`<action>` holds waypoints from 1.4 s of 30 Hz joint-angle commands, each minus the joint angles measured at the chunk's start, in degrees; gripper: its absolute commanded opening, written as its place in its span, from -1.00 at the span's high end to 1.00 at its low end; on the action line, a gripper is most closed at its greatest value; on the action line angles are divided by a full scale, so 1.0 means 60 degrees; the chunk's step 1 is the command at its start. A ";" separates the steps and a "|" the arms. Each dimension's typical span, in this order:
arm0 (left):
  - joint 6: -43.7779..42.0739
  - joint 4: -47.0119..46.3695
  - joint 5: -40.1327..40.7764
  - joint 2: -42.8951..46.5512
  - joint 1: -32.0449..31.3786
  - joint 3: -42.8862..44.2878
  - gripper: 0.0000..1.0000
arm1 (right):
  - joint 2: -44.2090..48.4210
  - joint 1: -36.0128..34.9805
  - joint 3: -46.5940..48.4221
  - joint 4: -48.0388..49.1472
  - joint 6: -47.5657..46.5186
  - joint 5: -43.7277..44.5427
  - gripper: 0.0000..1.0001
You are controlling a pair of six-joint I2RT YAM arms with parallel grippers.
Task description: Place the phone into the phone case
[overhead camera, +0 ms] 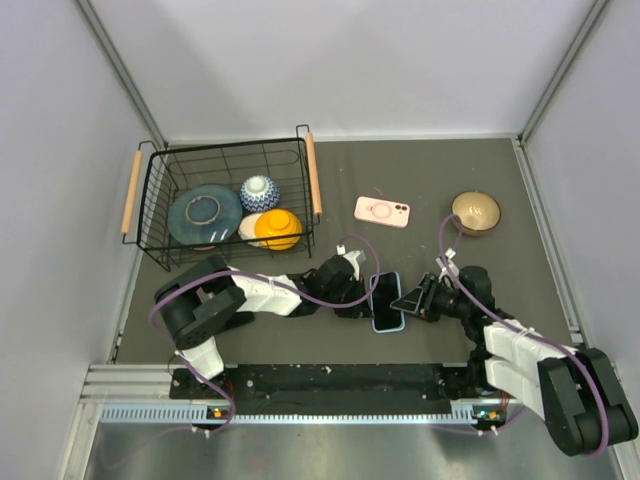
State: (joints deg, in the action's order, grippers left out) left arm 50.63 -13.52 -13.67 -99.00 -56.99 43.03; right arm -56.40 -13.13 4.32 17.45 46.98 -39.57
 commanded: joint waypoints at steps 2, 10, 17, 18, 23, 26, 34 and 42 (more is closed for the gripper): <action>-0.0250 0.0217 -0.0050 -0.0389 -0.0125 0.0124 0.78 | -0.0355 -0.0098 0.0481 -0.0111 -0.0286 -0.0406 0.24; -0.0761 0.0450 -0.0475 0.0019 -0.0052 0.0270 0.47 | -0.0386 -0.0083 0.0497 0.0402 -0.0037 -0.0524 1.00; -0.0880 0.1124 -0.0886 0.2709 0.0694 -0.0329 -0.12 | 0.1691 -0.0098 0.0746 -0.0112 0.0357 -0.1020 1.00; -0.0909 0.1140 -0.0943 0.3006 0.0724 -0.0432 -0.16 | 0.2406 -0.0083 0.0716 -0.0053 0.0474 -0.1051 1.00; -0.0909 0.0877 -0.1661 0.4442 0.0812 -0.0726 -0.36 | 0.4578 -0.0098 0.0248 0.1089 0.1821 -0.1255 1.00; -0.0880 0.0687 -0.1794 0.4853 0.0827 -0.0784 -0.40 | 0.5385 -0.0098 0.0276 0.1704 0.2291 -0.1606 1.00; 0.0027 -0.2607 -0.3768 0.4856 0.0841 -0.1516 -0.36 | 0.5168 -0.0127 -0.0177 0.3899 0.3624 -0.2618 1.00; 0.0746 -0.4425 -0.4284 0.4152 0.0841 -0.1590 -0.05 | 0.4040 -0.0946 -0.0441 0.5251 0.3786 -0.2853 1.00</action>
State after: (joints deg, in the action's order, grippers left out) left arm 52.73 -30.04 -36.12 -72.95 -52.03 33.93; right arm -30.52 -16.08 2.13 39.20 68.77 -55.57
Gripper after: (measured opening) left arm 0.561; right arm 0.055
